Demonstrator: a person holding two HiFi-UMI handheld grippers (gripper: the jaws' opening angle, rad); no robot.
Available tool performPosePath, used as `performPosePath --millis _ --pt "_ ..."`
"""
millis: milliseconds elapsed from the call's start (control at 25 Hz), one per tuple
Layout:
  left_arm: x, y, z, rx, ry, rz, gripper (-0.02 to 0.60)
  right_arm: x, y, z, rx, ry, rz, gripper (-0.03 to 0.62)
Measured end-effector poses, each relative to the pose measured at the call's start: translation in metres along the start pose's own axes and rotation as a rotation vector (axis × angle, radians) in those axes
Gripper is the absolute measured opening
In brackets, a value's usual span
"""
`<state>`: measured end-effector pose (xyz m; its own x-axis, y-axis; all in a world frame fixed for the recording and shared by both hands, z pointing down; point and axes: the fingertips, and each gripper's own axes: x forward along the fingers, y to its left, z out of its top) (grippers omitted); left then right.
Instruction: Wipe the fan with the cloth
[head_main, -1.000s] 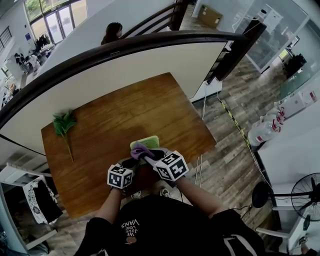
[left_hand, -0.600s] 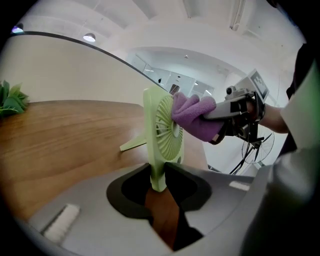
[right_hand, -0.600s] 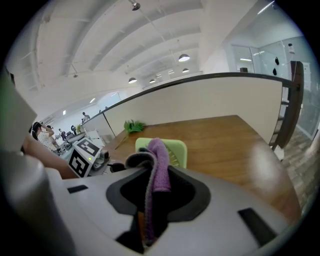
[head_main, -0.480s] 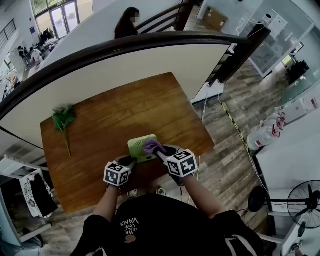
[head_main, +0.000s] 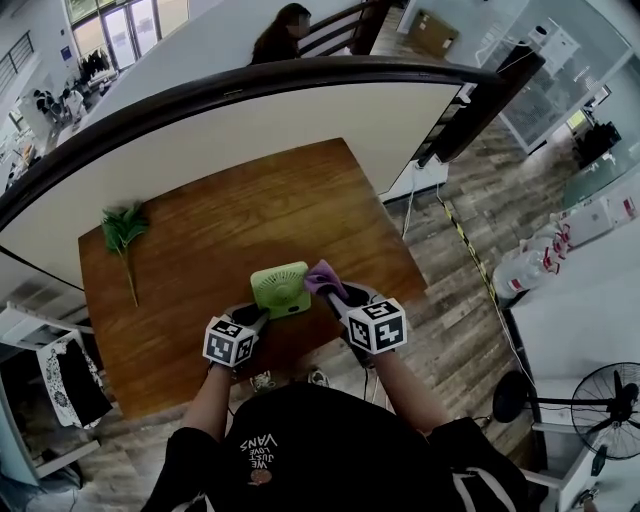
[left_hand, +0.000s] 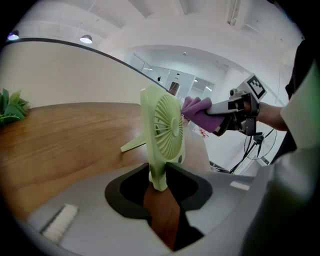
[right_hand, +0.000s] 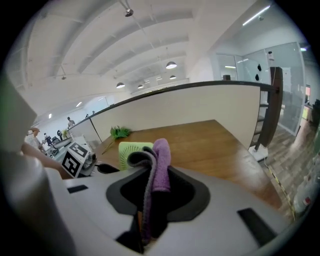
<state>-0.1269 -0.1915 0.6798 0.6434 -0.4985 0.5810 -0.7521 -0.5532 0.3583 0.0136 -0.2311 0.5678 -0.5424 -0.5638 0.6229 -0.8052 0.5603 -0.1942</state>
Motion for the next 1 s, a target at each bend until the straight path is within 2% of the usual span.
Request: performPosePath --millis 240,400,600,760,1000 --pt "-0.012 0.005 -0.002 -0.055 -0.051 0.067 0.127 0.000 0.042 0.005 -0.116 -0.022 0.096 0.097" --pt "-0.032 0.009 -0.005 -0.094 -0.106 0.122 0.127 0.014 0.077 -0.001 -0.188 0.002 0.195 0.097" --pt "-0.058 0.008 -0.008 -0.110 -0.171 0.180 0.102 0.035 0.114 -0.012 -0.300 0.038 0.275 0.097" --pt "-0.081 0.006 -0.003 -0.125 -0.230 0.219 0.022 0.054 0.129 -0.020 -0.380 0.071 0.300 0.097" --pt "-0.101 -0.004 0.004 -0.134 -0.287 0.224 0.012 0.070 0.123 -0.029 -0.415 0.103 0.277 0.097"
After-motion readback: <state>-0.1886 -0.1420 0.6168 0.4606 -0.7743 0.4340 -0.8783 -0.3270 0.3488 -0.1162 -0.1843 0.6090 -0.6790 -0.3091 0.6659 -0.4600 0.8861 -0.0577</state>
